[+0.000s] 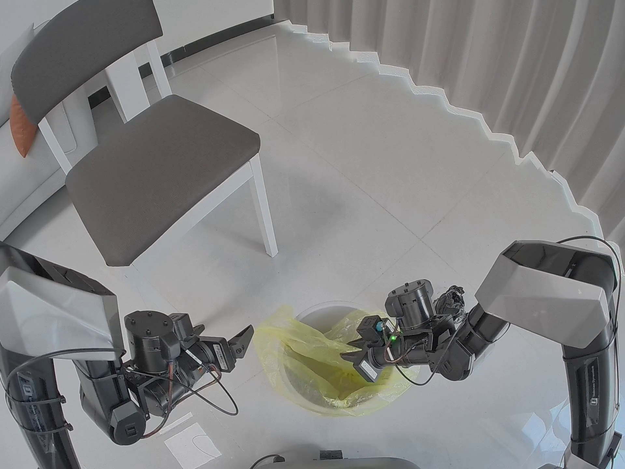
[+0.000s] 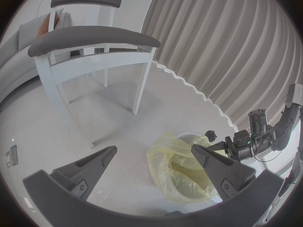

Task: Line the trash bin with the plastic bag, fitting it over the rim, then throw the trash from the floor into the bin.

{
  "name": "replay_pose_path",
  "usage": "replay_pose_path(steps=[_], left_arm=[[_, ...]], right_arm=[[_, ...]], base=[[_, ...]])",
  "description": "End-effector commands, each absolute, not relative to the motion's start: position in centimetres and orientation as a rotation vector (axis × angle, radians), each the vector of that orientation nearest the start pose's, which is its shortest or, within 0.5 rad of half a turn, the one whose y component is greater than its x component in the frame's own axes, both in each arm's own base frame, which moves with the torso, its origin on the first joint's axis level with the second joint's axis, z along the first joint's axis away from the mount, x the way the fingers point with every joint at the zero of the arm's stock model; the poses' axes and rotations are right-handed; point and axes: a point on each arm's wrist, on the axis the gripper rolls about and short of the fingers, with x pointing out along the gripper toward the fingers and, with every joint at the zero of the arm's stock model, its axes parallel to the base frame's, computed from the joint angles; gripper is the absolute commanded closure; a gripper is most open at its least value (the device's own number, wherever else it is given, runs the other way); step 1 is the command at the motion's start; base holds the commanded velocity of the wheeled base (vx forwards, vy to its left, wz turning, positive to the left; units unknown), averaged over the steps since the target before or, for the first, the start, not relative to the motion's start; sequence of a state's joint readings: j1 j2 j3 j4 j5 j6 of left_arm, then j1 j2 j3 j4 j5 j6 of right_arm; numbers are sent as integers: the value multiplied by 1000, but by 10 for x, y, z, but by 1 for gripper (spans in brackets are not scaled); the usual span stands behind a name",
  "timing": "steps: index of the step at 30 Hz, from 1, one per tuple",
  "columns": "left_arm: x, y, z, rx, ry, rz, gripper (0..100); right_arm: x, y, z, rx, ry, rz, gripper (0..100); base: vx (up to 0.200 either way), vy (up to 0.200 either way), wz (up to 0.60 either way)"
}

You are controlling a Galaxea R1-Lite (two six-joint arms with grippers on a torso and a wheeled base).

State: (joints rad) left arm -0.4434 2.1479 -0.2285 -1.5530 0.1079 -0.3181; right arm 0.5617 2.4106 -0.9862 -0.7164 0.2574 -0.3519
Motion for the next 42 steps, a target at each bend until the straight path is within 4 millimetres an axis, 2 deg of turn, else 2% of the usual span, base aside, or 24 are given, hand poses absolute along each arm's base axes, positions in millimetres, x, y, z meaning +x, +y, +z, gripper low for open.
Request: replay_pose_path(steps=[1, 7, 11, 12, 13, 17, 22, 30, 35, 42], left_arm=[[244, -111, 30, -233, 382, -265, 0], [243, -112, 32, -236, 377, -268, 0], [240, -112, 32, -226, 382, -267, 0], [240, -112, 33, -227, 378, -268, 0], [240, -112, 35, -230, 369, -269, 0], [239, -111, 36, -231, 367, -265, 0], [238, -111, 35, -227, 371, -251, 0], [237, -110, 34, -227, 373, -238, 0], [237, -110, 33, -226, 377, -233, 0], [237, -110, 32, -225, 377, -225, 0]], right_arm=[[340, 222, -24, -440, 564, 912, 100], [347, 227, -6, -461, 512, 916, 100], [346, 231, 27, -478, 484, 925, 100], [347, 231, 30, -482, 479, 924, 100], [348, 232, 42, -500, 464, 922, 100], [354, 236, 57, -513, 447, 922, 100], [361, 239, 58, -537, 428, 926, 100], [383, 238, 66, -588, 434, 919, 100], [412, 235, 56, -606, 474, 896, 100], [438, 239, 42, -599, 497, 884, 100]], base=[[0, 0, 0], [0, 0, 0], [0, 0, 0], [0, 0, 0], [0, 0, 0], [0, 0, 0], [0, 0, 0], [0, 0, 0], [0, 0, 0], [0, 0, 0]])
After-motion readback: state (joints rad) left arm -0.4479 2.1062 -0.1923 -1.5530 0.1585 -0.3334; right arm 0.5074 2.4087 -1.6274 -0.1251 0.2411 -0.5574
